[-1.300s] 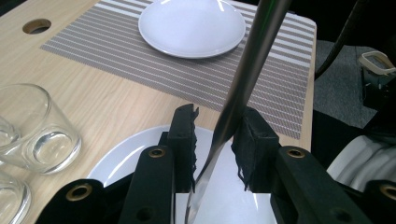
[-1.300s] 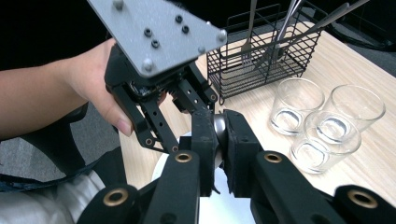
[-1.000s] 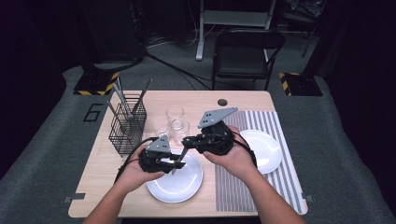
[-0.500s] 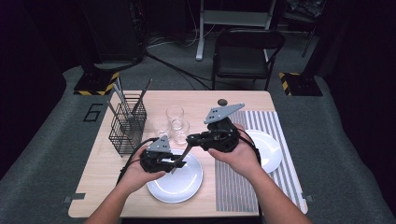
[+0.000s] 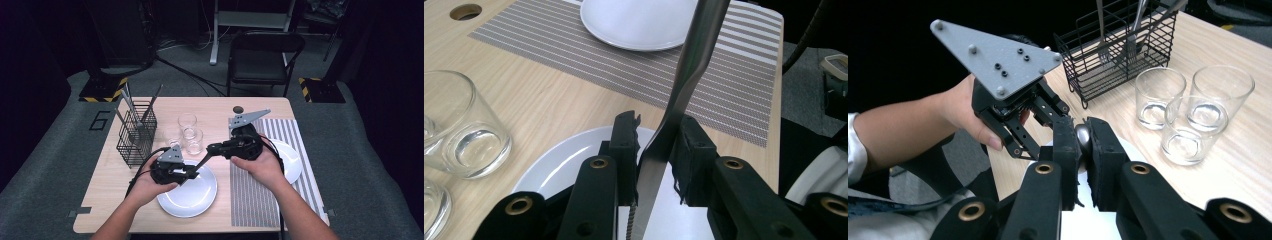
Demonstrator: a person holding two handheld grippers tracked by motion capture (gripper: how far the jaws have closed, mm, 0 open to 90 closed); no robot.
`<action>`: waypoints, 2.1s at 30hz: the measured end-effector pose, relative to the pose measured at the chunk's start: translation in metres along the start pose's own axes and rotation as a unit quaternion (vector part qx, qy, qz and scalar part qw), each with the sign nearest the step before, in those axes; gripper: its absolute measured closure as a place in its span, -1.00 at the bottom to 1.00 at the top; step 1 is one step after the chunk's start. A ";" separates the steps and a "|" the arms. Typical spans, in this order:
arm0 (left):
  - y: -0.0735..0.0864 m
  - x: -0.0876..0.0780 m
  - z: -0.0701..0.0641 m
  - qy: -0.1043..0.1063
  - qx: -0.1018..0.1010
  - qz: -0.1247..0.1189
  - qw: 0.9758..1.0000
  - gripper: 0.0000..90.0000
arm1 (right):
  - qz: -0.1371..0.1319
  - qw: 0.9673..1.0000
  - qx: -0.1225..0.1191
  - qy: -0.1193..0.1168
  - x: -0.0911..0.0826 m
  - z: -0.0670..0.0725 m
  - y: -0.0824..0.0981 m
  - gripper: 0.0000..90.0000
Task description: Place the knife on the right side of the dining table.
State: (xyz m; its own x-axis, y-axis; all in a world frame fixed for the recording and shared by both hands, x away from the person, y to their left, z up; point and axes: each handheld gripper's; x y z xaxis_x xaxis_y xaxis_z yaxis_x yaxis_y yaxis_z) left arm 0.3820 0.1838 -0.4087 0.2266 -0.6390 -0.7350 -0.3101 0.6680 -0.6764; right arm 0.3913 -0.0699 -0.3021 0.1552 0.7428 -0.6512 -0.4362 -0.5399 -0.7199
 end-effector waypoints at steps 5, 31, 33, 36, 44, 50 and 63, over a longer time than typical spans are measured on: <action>0.000 0.002 0.000 -0.009 -0.011 -0.006 1.000 0.59 | -0.005 1.000 0.024 -0.005 -0.001 -0.007 0.003 0.86; 0.008 -0.004 0.012 -0.048 -0.057 -0.023 0.997 0.12 | 0.005 0.995 0.065 0.070 -0.030 -0.028 -0.004 0.87; 0.009 -0.005 0.013 -0.046 -0.058 -0.020 0.997 0.11 | 0.005 0.995 0.068 0.078 -0.032 -0.030 -0.004 0.86; 0.009 -0.005 0.014 -0.051 -0.055 -0.017 0.997 0.09 | 0.005 0.993 0.074 0.089 -0.036 -0.036 -0.004 0.86; 0.012 -0.006 0.014 -0.051 -0.063 -0.015 0.997 0.07 | 0.004 0.990 0.086 0.113 -0.043 -0.047 -0.004 0.86; 0.015 -0.007 0.014 -0.058 -0.067 -0.014 0.996 0.07 | 0.002 0.987 0.096 0.127 -0.047 -0.056 -0.005 0.86; 0.021 -0.012 0.015 -0.069 -0.075 -0.014 0.995 0.06 | -0.001 0.980 0.119 0.156 -0.055 -0.078 -0.006 0.87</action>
State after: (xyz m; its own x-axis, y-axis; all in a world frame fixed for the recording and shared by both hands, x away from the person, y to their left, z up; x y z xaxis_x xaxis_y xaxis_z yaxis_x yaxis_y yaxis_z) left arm 0.3863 0.2118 -0.4149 0.3583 -0.5914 -0.7224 -0.4330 0.5802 -0.6898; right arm 0.4540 -0.1382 -0.2807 0.4045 0.5664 -0.7180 -0.6247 -0.4023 -0.6693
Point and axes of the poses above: each handheld gripper's, and its own axes: x roughly forward along the jaws, y roughly out of its underside, z roughly to its left, and after that the axes turned 9 degrees about z, right-handed
